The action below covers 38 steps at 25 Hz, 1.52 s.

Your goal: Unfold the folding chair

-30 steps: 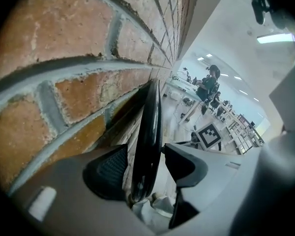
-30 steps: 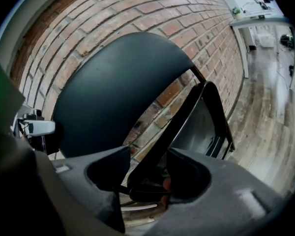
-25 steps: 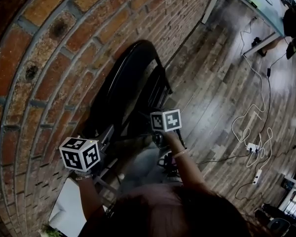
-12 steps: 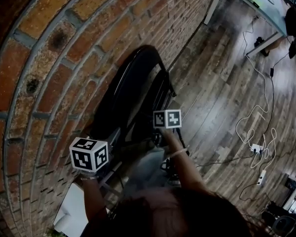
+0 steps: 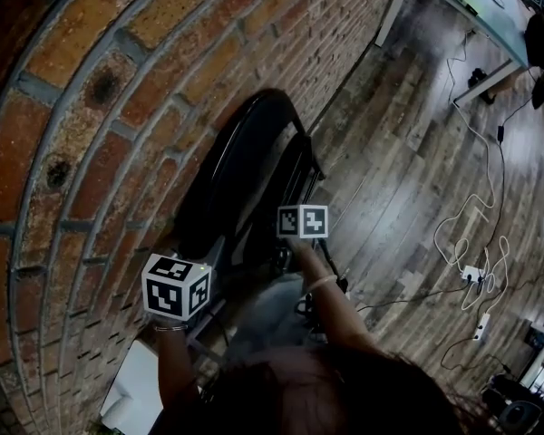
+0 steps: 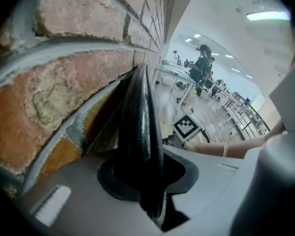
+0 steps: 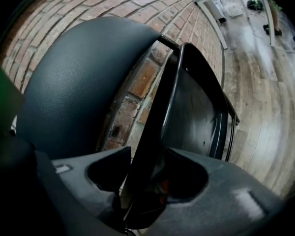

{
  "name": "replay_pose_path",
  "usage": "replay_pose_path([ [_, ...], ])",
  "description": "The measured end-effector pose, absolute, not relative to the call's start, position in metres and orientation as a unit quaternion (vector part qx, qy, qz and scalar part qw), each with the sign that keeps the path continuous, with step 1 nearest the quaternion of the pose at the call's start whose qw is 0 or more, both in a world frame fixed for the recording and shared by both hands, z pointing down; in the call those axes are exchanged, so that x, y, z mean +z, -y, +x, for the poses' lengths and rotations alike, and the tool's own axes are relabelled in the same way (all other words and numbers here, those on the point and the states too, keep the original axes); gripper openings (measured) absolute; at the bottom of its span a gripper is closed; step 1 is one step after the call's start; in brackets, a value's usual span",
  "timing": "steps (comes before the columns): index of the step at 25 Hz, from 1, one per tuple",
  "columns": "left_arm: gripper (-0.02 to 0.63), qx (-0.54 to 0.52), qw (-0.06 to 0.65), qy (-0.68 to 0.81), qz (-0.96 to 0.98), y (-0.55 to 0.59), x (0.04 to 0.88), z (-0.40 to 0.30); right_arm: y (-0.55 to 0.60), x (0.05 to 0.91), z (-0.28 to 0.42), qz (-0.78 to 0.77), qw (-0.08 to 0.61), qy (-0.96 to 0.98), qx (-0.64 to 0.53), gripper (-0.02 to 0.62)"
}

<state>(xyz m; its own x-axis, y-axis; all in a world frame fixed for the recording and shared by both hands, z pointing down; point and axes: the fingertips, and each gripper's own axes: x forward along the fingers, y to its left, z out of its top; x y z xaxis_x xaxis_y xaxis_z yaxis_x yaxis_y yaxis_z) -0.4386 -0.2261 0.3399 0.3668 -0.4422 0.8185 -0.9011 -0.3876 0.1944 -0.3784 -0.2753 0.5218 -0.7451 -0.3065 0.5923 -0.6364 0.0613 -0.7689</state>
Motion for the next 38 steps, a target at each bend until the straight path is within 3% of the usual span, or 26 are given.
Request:
replay_pose_path([
  [13,0.058,0.349,0.334,0.443,0.755,0.227,0.340,-0.439,0.279,0.506,-0.380,0.338,0.116,0.741,0.568,0.129],
  [38,0.063,0.360,0.334,0.446,0.748,0.183,0.325,-0.343,0.239,0.502,-0.296,0.323,0.070,0.703,0.629,0.103],
])
